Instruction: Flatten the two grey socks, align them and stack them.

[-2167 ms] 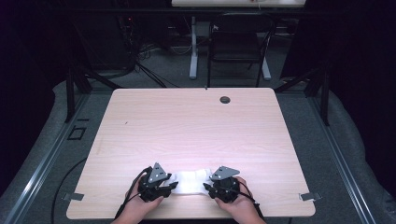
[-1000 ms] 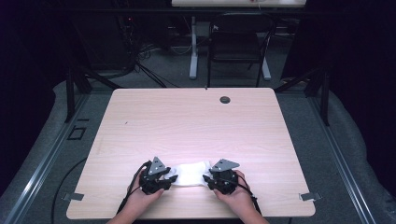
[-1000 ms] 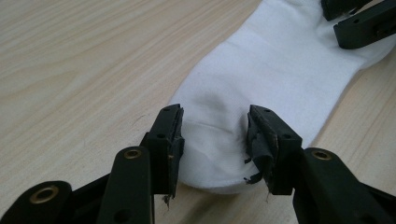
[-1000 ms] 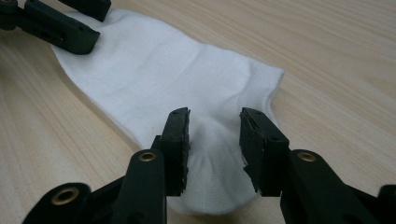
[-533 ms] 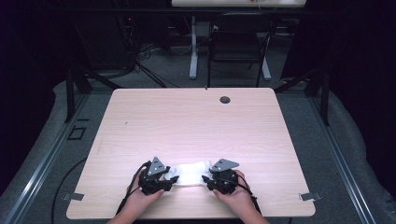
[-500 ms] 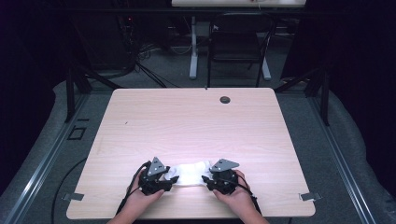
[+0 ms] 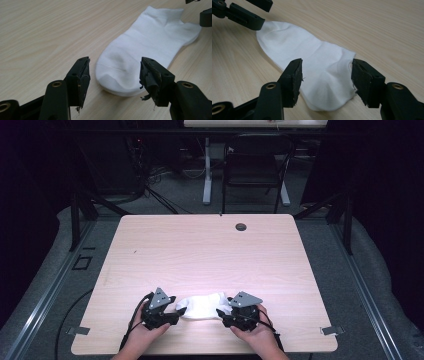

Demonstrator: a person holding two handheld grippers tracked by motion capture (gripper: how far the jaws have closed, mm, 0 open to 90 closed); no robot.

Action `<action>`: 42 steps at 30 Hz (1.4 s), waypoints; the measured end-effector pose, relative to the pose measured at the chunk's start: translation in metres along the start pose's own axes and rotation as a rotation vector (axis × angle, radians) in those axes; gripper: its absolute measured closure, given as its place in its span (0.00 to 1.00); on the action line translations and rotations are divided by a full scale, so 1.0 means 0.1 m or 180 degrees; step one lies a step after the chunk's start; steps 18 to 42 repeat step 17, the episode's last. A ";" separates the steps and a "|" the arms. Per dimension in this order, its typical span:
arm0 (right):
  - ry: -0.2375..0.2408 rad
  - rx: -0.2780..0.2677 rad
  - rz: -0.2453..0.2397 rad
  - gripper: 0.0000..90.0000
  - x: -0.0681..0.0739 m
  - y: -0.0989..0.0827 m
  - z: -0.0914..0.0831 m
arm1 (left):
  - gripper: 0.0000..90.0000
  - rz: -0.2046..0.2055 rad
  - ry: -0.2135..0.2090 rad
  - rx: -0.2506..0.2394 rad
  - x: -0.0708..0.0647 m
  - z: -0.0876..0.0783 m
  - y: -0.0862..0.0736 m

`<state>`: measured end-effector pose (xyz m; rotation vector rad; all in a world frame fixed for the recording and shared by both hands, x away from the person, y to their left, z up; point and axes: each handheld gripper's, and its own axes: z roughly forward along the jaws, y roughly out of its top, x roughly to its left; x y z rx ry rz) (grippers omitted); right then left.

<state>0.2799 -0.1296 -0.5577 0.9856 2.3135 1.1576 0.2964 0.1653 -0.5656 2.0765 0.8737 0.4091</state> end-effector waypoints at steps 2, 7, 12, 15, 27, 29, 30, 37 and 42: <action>-0.0032 -0.0010 0.0011 0.47 -0.03 -0.01 -0.02 | 0.46 -0.0025 0.0029 -0.0019 0.04 -0.03 0.00; -0.0134 -0.0029 0.0111 0.46 -0.14 -0.04 -0.05 | 0.45 -0.0120 0.0123 -0.0039 0.16 -0.07 -0.02; -0.0243 -0.0004 0.0235 0.46 -0.28 -0.10 -0.05 | 0.45 -0.0175 0.0198 -0.0008 0.28 -0.07 -0.06; -0.0332 -0.0005 0.0329 0.46 -0.37 -0.14 -0.05 | 0.45 -0.0218 0.0233 0.0012 0.34 -0.05 -0.08; -0.0403 0.0036 0.0378 0.46 -0.44 -0.16 -0.06 | 0.45 -0.0229 0.0275 0.0033 0.38 -0.04 -0.09; -0.0403 0.0036 0.0378 0.46 -0.44 -0.16 -0.06 | 0.45 -0.0229 0.0275 0.0033 0.38 -0.04 -0.09; -0.0403 0.0036 0.0378 0.46 -0.44 -0.16 -0.06 | 0.45 -0.0229 0.0275 0.0033 0.38 -0.04 -0.09; -0.0403 0.0036 0.0378 0.46 -0.44 -0.16 -0.06 | 0.45 -0.0229 0.0275 0.0033 0.38 -0.04 -0.09; -0.0403 0.0036 0.0378 0.46 -0.44 -0.16 -0.06 | 0.45 -0.0229 0.0275 0.0033 0.38 -0.04 -0.09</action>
